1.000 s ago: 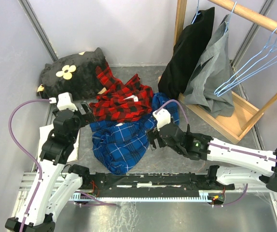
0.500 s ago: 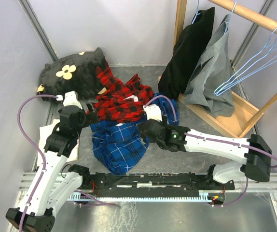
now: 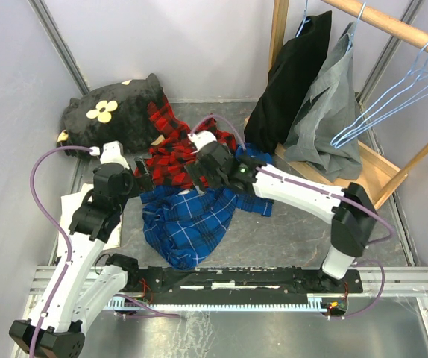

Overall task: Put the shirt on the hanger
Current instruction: Pick up the shirt from the center of the board.

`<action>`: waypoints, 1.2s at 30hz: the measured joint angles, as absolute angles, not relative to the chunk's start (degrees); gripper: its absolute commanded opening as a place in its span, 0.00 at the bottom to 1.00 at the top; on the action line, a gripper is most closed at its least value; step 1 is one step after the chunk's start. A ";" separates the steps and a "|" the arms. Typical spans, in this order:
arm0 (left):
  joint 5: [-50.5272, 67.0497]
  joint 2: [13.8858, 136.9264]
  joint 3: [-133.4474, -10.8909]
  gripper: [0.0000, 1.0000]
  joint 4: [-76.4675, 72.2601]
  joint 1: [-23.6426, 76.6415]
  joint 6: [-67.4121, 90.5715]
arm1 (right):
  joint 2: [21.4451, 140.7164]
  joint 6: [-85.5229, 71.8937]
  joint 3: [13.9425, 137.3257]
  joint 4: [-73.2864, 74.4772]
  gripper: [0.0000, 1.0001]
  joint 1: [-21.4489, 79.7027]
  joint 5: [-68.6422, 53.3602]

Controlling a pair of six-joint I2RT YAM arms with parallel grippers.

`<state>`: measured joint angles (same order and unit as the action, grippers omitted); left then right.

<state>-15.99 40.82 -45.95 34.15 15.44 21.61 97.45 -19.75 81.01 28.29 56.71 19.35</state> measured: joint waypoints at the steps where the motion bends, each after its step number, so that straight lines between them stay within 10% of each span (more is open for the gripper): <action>1: -15.97 40.66 -45.84 0.98 34.15 15.44 21.61 | 99.33 -16.97 83.74 28.32 0.99 56.03 18.02; 14: -15.90 39.38 -45.54 0.98 34.13 15.44 21.61 | 122.15 4.56 111.74 36.97 0.97 48.47 -0.97; 17: -15.90 38.87 -45.54 0.98 34.13 15.44 21.61 | 128.18 6.17 118.19 40.07 0.80 48.47 -1.93; 24: -15.92 37.78 -45.50 0.98 34.13 15.44 21.61 | 131.22 7.09 121.69 43.83 0.00 48.49 -2.15; 36: -16.23 37.06 -45.15 0.99 34.13 15.44 21.61 | 113.91 6.26 125.25 44.36 0.00 48.49 5.74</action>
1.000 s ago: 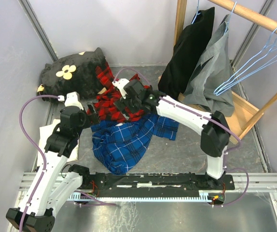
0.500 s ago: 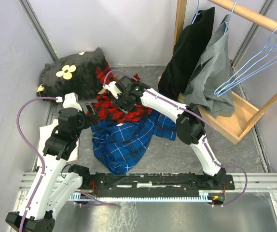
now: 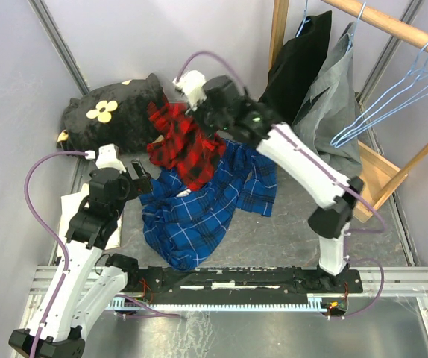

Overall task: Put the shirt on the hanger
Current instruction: Pick up the shirt from the center of the board, then move the shirt at the center of the board.

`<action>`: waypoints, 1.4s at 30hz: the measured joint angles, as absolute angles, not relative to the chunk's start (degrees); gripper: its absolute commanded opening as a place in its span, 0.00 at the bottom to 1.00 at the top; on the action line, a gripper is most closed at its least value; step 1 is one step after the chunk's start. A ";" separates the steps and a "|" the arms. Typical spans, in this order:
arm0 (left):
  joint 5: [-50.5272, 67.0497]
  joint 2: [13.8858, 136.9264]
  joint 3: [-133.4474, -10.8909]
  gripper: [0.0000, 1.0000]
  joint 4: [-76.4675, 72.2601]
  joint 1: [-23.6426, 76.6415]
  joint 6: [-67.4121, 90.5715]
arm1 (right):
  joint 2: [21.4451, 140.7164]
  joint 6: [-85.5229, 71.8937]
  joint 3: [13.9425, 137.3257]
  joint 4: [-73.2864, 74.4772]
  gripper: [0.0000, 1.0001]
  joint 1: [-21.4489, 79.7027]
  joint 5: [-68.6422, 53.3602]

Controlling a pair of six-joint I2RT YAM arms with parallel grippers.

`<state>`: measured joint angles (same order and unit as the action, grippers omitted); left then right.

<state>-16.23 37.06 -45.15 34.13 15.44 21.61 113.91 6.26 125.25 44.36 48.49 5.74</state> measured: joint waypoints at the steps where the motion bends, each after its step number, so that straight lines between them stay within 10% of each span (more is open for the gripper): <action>1: -16.25 37.04 -45.10 0.99 34.15 15.44 21.61 | 111.20 6.26 126.52 44.18 0.00 48.53 6.44; 14: -16.12 37.19 -44.91 1.00 34.06 15.44 21.61 | 83.94 9.78 132.09 47.68 0.00 52.42 13.37; 27: -7.03 47.27 -44.82 0.99 30.74 16.19 21.56 | 54.70 8.10 111.87 59.70 0.00 52.45 12.51; 42: -18.72 67.46 -43.72 0.99 22.48 42.39 24.91 | 42.54 0.62 98.56 71.31 0.00 52.45 17.37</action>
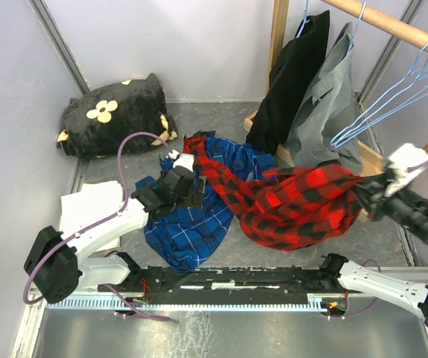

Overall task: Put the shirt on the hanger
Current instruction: Move the shirt at the center of the board.

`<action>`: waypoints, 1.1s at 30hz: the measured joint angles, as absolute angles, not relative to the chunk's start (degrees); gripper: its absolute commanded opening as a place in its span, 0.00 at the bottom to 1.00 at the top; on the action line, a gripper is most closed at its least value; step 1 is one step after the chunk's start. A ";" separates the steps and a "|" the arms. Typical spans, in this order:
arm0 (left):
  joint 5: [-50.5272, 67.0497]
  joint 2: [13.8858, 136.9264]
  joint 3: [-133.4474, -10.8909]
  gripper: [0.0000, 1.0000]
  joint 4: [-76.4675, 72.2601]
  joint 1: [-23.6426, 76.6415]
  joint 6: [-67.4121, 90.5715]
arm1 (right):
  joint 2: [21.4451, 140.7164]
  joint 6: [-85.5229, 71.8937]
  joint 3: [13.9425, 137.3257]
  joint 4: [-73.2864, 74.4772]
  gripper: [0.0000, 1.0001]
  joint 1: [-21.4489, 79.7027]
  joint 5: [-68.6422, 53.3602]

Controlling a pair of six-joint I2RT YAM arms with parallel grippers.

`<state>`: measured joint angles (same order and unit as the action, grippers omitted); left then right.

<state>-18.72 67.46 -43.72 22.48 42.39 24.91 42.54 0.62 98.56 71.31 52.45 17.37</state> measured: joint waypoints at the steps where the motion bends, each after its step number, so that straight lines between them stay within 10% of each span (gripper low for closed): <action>1: -19.53 68.58 -43.44 0.99 22.37 43.03 25.06 | 42.19 0.43 100.49 71.72 0.00 52.45 19.00; 14: -26.02 80.73 -42.57 0.98 17.06 47.77 27.62 | 35.77 0.75 112.88 66.26 0.00 52.40 35.16; 17: -29.23 84.64 -43.16 0.76 17.43 47.66 29.54 | 36.67 0.03 107.81 66.74 0.00 52.40 34.22; 22: -29.82 89.78 -45.98 0.06 18.04 43.33 32.62 | 41.25 -1.96 100.66 66.89 0.00 52.40 29.67; 33: -20.86 79.90 -49.89 0.09 20.97 13.45 33.26 | 47.20 -5.34 94.78 65.78 0.00 52.40 19.14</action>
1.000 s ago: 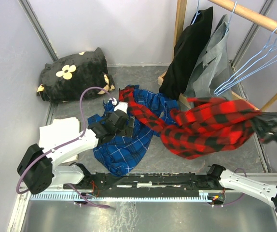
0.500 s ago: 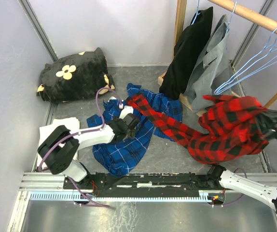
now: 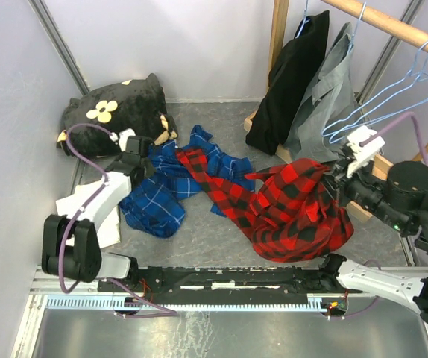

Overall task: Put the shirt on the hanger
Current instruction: Move the shirt at the center of the board, then place the shirt at the center of the board.

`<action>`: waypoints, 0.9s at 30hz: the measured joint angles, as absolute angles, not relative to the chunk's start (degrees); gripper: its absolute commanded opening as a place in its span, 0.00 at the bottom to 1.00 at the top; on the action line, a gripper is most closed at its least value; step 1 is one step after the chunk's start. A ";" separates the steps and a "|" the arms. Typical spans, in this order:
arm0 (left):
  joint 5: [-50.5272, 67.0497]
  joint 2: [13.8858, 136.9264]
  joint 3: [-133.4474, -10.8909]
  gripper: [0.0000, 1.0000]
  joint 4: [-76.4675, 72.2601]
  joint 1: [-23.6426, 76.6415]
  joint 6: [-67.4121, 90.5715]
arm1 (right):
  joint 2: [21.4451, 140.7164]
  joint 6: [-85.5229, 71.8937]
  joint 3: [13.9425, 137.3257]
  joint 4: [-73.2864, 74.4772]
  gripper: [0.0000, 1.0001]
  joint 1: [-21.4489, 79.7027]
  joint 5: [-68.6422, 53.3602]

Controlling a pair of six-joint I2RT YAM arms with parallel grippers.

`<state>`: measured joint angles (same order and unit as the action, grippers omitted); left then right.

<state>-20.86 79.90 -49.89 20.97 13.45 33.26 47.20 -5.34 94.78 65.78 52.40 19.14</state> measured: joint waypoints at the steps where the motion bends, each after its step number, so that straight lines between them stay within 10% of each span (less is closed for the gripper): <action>1: -20.75 78.76 -50.63 0.13 21.34 12.38 33.26 | 47.94 -5.61 94.52 65.10 0.00 52.40 18.11; 7: -18.20 71.20 -53.60 0.27 23.55 6.55 33.23 | 54.96 -6.42 94.50 59.44 0.00 52.40 14.00; 14: -14.96 66.89 -57.34 0.92 25.67 -0.27 31.64 | 66.98 -6.85 101.89 52.66 0.00 52.40 13.98; 20: -11.64 59.92 -59.11 0.98 25.87 -0.64 29.17 | 76.47 -6.39 109.69 46.04 0.10 52.40 14.96; 27: -4.12 51.83 -61.67 1.00 26.28 -0.64 26.70 | 78.81 -8.47 94.70 39.33 0.56 52.40 17.85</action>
